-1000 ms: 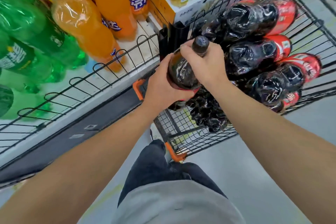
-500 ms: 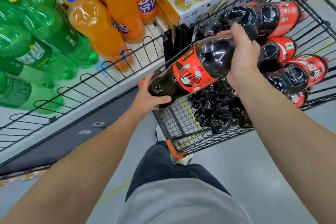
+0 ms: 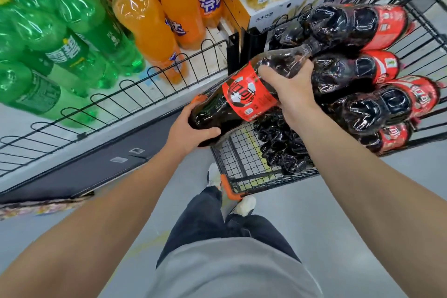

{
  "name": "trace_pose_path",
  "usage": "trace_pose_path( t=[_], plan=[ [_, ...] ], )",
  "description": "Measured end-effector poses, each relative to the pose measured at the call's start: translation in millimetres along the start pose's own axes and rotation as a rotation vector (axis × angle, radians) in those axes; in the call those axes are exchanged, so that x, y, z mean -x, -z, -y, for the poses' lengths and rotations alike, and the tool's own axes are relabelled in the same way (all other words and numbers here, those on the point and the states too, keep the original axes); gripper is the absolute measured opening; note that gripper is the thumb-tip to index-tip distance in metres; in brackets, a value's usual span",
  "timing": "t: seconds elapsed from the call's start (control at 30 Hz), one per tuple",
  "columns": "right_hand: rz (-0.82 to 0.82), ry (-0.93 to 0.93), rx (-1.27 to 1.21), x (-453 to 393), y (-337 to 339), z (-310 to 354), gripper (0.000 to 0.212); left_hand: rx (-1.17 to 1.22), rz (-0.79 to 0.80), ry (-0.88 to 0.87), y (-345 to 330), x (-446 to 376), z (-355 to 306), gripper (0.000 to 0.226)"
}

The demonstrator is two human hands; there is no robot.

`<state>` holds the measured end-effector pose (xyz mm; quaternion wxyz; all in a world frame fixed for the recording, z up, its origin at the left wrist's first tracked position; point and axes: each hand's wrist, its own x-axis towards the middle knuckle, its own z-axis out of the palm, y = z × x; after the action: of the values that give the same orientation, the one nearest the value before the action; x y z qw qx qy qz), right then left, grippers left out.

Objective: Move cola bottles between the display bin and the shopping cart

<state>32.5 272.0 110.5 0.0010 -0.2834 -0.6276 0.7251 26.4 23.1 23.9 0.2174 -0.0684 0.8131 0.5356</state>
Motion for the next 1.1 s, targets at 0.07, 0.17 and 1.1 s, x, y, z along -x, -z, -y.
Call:
trace_pose_path(
  t=[0.07, 0.17, 1.1],
  plan=[
    [0.002, 0.046, 0.030, 10, -17, -6, 0.101, -0.016, -0.076, -0.012, 8, 13, 5, 0.099],
    [0.061, 0.026, 0.017, 18, -42, -10, 0.107, 0.005, -0.176, -0.006, 25, 33, 18, 0.090],
    [0.400, 0.210, 0.202, 317, -496, -115, 0.079, 0.087, -0.687, -0.053, 424, 289, 263, 0.092]
  ],
)
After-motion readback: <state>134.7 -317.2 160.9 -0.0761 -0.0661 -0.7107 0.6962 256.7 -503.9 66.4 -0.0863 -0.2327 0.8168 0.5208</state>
